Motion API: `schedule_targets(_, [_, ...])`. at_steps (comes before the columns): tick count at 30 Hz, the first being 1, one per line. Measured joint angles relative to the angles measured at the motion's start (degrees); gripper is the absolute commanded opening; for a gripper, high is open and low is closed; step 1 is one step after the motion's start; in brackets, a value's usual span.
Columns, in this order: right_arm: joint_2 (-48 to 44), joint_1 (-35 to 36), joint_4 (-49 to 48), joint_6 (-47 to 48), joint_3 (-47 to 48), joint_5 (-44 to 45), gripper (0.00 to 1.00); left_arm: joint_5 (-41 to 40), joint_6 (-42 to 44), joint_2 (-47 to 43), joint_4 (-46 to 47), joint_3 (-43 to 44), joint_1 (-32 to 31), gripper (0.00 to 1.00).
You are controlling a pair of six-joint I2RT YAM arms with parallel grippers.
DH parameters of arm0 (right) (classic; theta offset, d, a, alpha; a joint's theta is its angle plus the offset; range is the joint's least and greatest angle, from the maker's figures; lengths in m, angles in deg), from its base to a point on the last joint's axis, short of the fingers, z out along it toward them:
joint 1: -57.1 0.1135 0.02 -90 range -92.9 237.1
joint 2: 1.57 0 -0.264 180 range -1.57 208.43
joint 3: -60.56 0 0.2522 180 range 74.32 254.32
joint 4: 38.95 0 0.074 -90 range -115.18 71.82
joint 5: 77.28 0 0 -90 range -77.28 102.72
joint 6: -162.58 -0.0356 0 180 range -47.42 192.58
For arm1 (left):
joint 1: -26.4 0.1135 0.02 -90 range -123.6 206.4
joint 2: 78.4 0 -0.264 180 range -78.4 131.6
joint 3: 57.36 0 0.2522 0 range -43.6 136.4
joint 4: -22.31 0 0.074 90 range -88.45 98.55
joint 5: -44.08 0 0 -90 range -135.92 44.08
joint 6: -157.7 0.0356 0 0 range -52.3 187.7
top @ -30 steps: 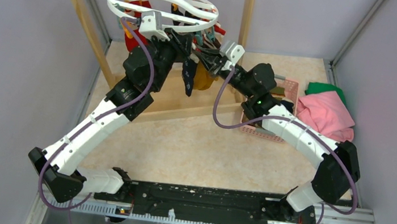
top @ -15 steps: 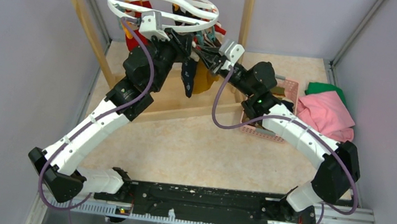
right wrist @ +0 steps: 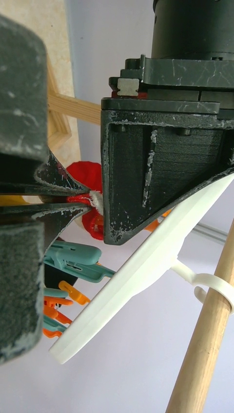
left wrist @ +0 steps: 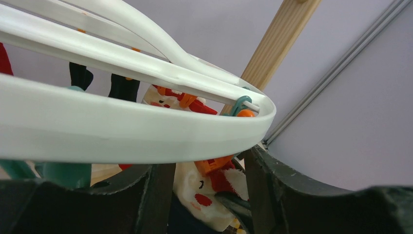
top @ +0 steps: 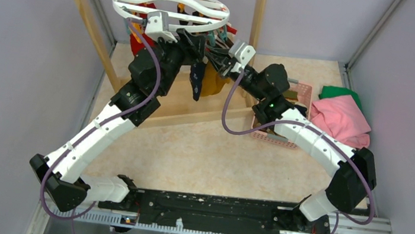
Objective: Clip the socks to the hanger
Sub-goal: Clamp the sock onto the hanger.
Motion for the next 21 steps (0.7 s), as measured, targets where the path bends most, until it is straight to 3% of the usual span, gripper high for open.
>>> schedule_targets(7, [0.0, 0.0, 0.0, 0.0, 0.0, 0.2, 0.03, 0.9, -0.3, -0.9, 0.0, -0.8, 0.0, 0.73])
schedule_targets(11, [-0.2, 0.0, -1.3, 0.0, -1.0, 0.9, 0.32, 2.7, -0.5, -3.1, 0.1, -3.0, 0.0, 0.84])
schedule_targets(18, [-1.8, 0.0, -2.3, -0.5, -6.4, 1.7, 0.65, 11.4, 0.7, -13.3, 0.9, -13.2, 0.0, 0.98])
schedule_targets(21, [-3.8, 0.0, -2.1, -0.9, -9.1, 1.7, 0.73, 16.2, 1.8, -19.3, 1.6, -18.3, 0.0, 0.98])
